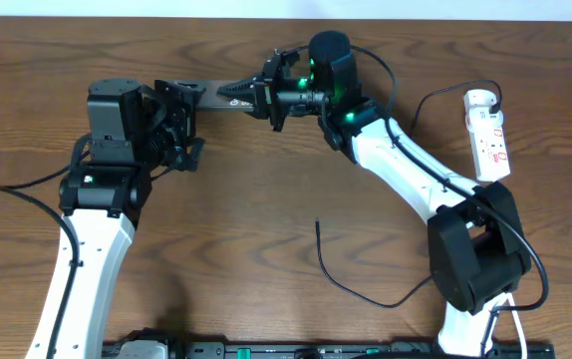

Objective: Plug charger to phone and switch on socket

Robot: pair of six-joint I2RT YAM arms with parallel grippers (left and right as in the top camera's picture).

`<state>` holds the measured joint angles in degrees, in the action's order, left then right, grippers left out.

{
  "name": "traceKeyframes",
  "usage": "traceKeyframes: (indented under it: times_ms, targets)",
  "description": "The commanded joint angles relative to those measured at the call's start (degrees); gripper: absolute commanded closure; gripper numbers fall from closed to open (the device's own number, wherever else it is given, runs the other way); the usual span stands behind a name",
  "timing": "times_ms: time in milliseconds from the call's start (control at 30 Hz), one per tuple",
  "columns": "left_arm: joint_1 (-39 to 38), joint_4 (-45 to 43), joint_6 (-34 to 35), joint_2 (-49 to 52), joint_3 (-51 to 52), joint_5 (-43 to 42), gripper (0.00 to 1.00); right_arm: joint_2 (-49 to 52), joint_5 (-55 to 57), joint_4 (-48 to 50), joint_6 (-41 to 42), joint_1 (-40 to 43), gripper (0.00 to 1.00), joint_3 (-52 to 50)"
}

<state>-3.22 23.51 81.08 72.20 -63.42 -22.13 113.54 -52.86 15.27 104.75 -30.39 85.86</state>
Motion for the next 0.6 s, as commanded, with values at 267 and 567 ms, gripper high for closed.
traceKeyframes:
  times_ms: [267, 567]
  targets:
    - [0.04, -3.74, 4.59, 0.48, -1.20, 6.86, 0.10, -0.68, -2.19, 1.88, 2.45, -3.72, 0.99, 1.07]
    - [0.04, -3.72, 4.55, 0.83, -1.20, 9.84, 0.32, -0.70, -3.13, 3.98, 3.56, -4.20, 0.99, 1.07]
